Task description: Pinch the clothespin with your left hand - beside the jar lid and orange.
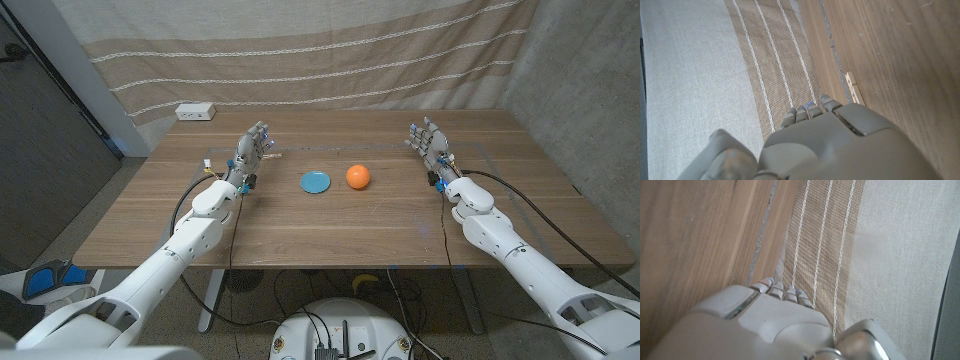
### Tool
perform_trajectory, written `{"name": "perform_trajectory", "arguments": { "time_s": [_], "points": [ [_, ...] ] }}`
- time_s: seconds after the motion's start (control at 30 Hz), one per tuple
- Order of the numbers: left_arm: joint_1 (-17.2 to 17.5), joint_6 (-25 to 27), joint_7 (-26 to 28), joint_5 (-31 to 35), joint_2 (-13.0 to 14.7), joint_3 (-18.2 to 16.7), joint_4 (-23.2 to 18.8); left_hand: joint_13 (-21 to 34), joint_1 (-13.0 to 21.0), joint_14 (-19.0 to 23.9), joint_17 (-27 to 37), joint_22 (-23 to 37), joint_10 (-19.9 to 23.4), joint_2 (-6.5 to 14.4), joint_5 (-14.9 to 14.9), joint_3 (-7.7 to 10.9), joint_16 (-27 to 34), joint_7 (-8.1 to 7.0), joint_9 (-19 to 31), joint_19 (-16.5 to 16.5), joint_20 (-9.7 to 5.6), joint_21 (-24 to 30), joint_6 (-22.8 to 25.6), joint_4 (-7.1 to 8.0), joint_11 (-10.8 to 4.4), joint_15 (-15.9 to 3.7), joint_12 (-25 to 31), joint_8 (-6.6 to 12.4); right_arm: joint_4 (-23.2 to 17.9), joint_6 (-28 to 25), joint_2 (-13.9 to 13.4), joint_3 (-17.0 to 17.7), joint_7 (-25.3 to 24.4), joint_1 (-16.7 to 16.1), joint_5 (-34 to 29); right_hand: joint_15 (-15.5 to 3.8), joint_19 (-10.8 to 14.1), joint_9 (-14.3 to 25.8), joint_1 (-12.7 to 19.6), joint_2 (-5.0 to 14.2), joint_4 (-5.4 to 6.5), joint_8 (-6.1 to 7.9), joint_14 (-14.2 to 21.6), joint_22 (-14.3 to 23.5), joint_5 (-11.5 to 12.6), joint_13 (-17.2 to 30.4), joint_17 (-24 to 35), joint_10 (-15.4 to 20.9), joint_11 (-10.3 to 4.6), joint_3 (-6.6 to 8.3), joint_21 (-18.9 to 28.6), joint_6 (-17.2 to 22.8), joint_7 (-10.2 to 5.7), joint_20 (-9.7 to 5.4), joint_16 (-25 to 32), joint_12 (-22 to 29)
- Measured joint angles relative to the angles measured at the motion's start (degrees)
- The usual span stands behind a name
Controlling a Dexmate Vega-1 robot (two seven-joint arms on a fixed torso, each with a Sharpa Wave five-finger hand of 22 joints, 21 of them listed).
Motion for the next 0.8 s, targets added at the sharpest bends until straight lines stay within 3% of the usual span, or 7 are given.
{"name": "perform_trajectory", "arguments": {
  "time_s": [0.17,0.53,0.8],
  "points": [
    [-0.3,-1.4,-0.2,0.4,-0.1,-0.1,0.1,0.0,0.3,1.3,-0.1,0.0,1.1,0.3,0.0,0.02,0.3,-0.59,0.0,1.6,0.64,0.0,1.0,-1.51,0.48,0.49,0.4,0.22,2.7,1.3,1.4,0.1,0.4,0.8,0.3,0.61,0.4,0.0,0.0,0.0,-0.24,0.0,0.6,0.0,0.0,-0.1,-0.6,0.7,0.32,0.24,0.0,0.3,0.31,0.45,0.0,0.0],
    [-0.7,-2.8,3.0,3.8,-0.1,-0.1,0.3,0.2,0.9,5.9,-0.1,0.3,3.6,0.1,-0.4,-0.1,0.8,-2.38,0.3,5.8,4.85,0.0,3.0,-4.36,0.42,2.76,0.4,0.22,7.5,3.7,3.9,0.2,0.9,2.3,0.6,2.16,1.4,0.0,0.4,0.44,-1.2,0.4,2.2,0.0,0.0,-0.2,-1.7,2.0,0.84,0.86,-0.5,1.5,1.13,2.28,0.0,0.0],
    [-1.8,-3.0,6.8,8.1,0.5,0.5,0.7,0.2,1.4,10.0,0.1,0.5,6.5,0.2,-0.7,0.18,1.0,-1.77,0.3,7.9,6.37,0.0,6.1,-6.06,0.73,3.19,1.3,0.85,9.1,4.7,4.7,0.1,0.7,3.2,0.1,3.45,2.4,0.0,1.8,0.89,-2.73,0.8,4.7,0.0,-0.3,-0.1,-2.0,4.4,1.56,1.44,-0.9,3.5,1.23,3.94,0.8,0.4]
  ]
}}
